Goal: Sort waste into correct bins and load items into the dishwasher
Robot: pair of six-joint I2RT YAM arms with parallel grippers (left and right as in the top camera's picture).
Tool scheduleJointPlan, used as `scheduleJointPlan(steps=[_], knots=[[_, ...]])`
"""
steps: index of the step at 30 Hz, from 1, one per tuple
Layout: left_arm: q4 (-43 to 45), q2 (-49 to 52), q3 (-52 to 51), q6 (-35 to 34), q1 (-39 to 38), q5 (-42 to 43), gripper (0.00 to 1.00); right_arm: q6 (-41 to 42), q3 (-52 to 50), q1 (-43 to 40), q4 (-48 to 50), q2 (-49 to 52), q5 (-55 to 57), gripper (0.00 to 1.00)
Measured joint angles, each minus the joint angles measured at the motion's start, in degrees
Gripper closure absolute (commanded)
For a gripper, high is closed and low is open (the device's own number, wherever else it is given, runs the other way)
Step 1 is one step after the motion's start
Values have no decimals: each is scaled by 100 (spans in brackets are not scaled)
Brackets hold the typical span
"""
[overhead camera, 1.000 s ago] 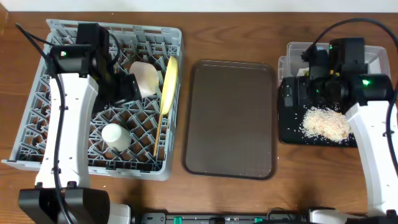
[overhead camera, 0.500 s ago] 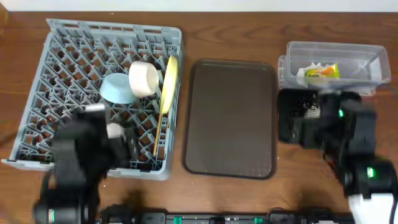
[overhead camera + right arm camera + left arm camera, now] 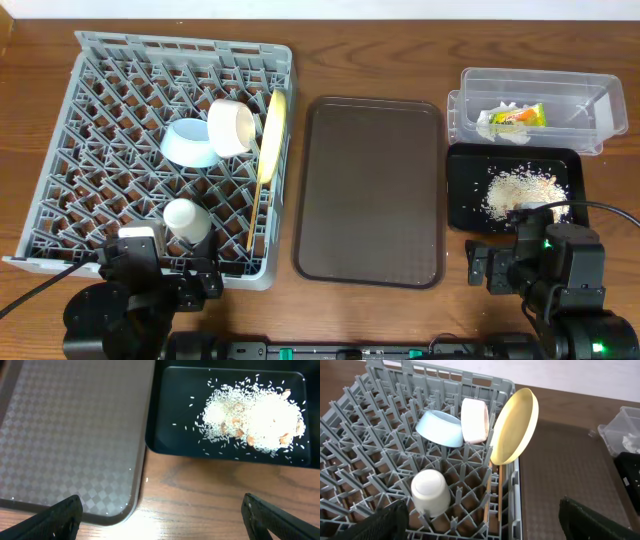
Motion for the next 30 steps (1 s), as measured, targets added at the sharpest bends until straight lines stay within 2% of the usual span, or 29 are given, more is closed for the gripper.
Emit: scheduleJointPlan(steps=[9,13,15,19,22,23,30], knots=[[0,0,-4,0,0,0,4,0,0,0,-13,-11,2,1],[-2,0,-4,0,0,0,4,-2,-20,2,-42,-365,46,1],[-4,0,-4,0,0,0,4,-9,-63,2,251,-756,68,1],[-4,0,-22,0,0,0,4,-120,-627,2,1547,-1681,105,1],[-9,0,-39,0,0,0,4,-179,-1567,2,2916,-2389,103,1],[-9,0,-42,0,0,0,4,-184,-1757,2,3126,-2507,101,1],[-7,0,-46,0,0,0,4,-203,-3617,9,6210,-3112,-4,1]])
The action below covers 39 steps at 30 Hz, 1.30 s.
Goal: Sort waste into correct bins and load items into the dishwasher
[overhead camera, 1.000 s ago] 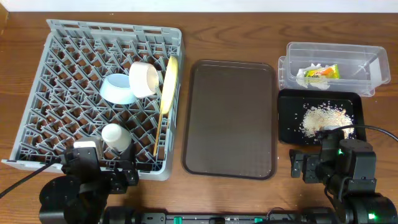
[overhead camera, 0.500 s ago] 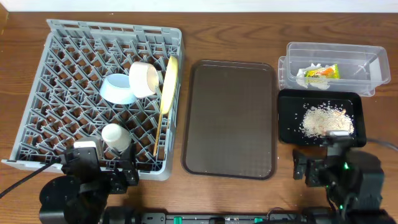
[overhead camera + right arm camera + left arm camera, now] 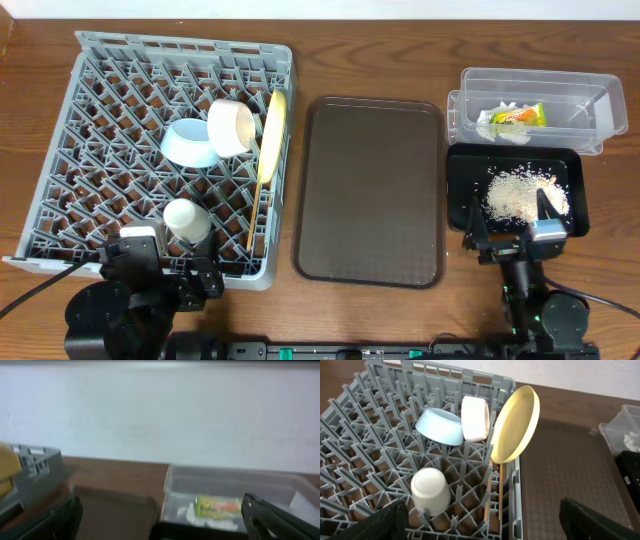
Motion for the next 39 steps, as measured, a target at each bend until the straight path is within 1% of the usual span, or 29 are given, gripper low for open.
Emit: scheduleJointPlan(steps=[2,3,10,39], knots=[[4,0,0,0,0,0,4,0,-326,7,446,-20,0,1],[0,0,0,0,0,0,4,0,-466,9,468,-59,0,1],[0,0,0,0,0,0,4,0,-579,11,-531,-177,7,1],[2,0,0,0,0,0,4,0,-579,63,-525,-179,2,1]])
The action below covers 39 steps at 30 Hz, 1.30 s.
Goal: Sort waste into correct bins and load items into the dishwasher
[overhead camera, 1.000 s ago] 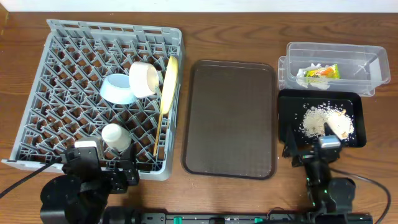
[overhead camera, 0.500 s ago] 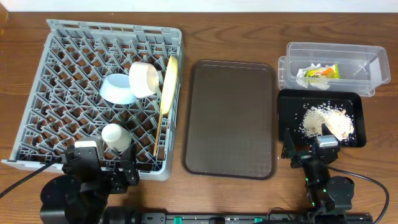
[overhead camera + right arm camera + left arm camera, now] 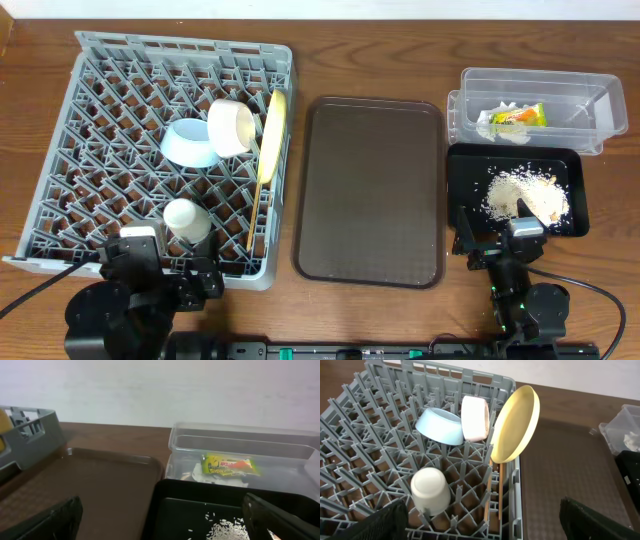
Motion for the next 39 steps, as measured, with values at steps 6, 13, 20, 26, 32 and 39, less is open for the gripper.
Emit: scheduleJointPlan(steps=[6,13,20,26,32,39], knots=[[-39,-190,-66,26,0,-39,3,0,0,0,0,0,0,1],[647,-1174,-1530,39,0,-48,3,0,0,0,2,0,0,1],[2544,-2061,-3558,-146,0,-46,3,2,0,2,-2,2,0,1],[4618,-2129,-4728,-219,0,-44,3,2,0,4,0,0,-2,1],[5709,-2138,-5307,15,0,-46,3,2,0,4,0,0,-2,1],[5576,-2138,-5302,404,-2,-118,3,0,0,4,0,2,0,1]])
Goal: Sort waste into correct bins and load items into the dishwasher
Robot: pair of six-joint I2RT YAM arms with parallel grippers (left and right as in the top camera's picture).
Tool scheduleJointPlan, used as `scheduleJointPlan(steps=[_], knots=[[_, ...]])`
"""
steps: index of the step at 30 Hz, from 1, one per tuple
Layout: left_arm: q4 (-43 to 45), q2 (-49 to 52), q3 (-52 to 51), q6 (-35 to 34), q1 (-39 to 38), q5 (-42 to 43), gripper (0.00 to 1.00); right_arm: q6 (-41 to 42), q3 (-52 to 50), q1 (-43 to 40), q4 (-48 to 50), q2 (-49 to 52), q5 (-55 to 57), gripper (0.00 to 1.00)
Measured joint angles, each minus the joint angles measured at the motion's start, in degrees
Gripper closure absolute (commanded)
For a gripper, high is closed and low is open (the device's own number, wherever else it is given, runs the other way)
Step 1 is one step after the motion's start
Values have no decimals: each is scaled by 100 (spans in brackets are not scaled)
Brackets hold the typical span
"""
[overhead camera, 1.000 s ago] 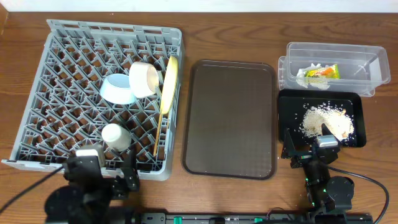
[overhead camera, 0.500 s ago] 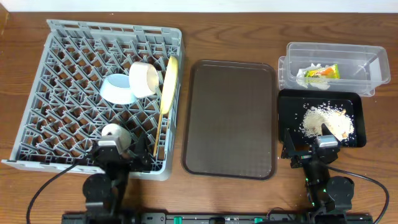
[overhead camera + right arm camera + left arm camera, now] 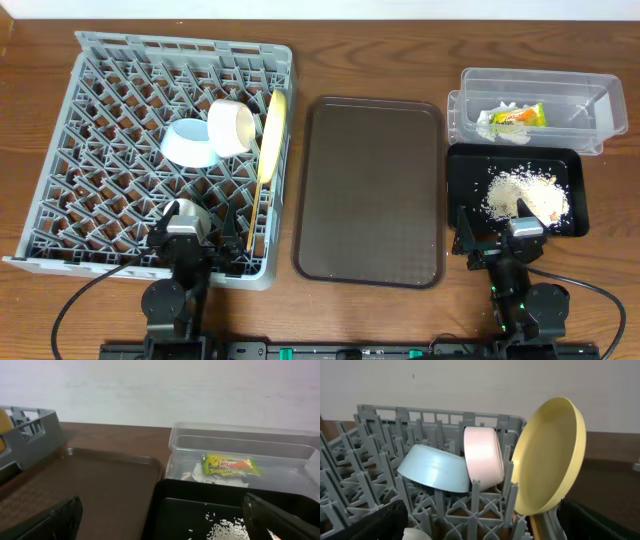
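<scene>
The grey dish rack holds a blue bowl, a pink cup, an upright yellow plate and a white cup. A wooden stick lies under the plate. My left gripper sits low at the rack's front edge, open and empty. My right gripper rests in front of the black bin of rice, open and empty. Behind that, the clear bin holds a yellow wrapper.
A bare brown tray lies between the rack and the bins. The wall stands close behind the table's far edge. Both arm bases sit at the near edge.
My left arm has dropped to the rack's front edge and its camera now looks level across the dishes. The right arm and all objects have not moved.
At first my right wrist looked down on the tray corner and the rice bin. Then it was tilted up toward the clear bin, then settled low before the black bin. My left gripper stayed above the rack's front, and is now low.
</scene>
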Motion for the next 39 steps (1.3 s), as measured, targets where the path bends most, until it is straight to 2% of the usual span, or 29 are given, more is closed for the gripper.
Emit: scheduleJointPlan(steps=[39], knots=[[-11,0,7,85,0,-39,3,0,0,0,0,0,0,1]])
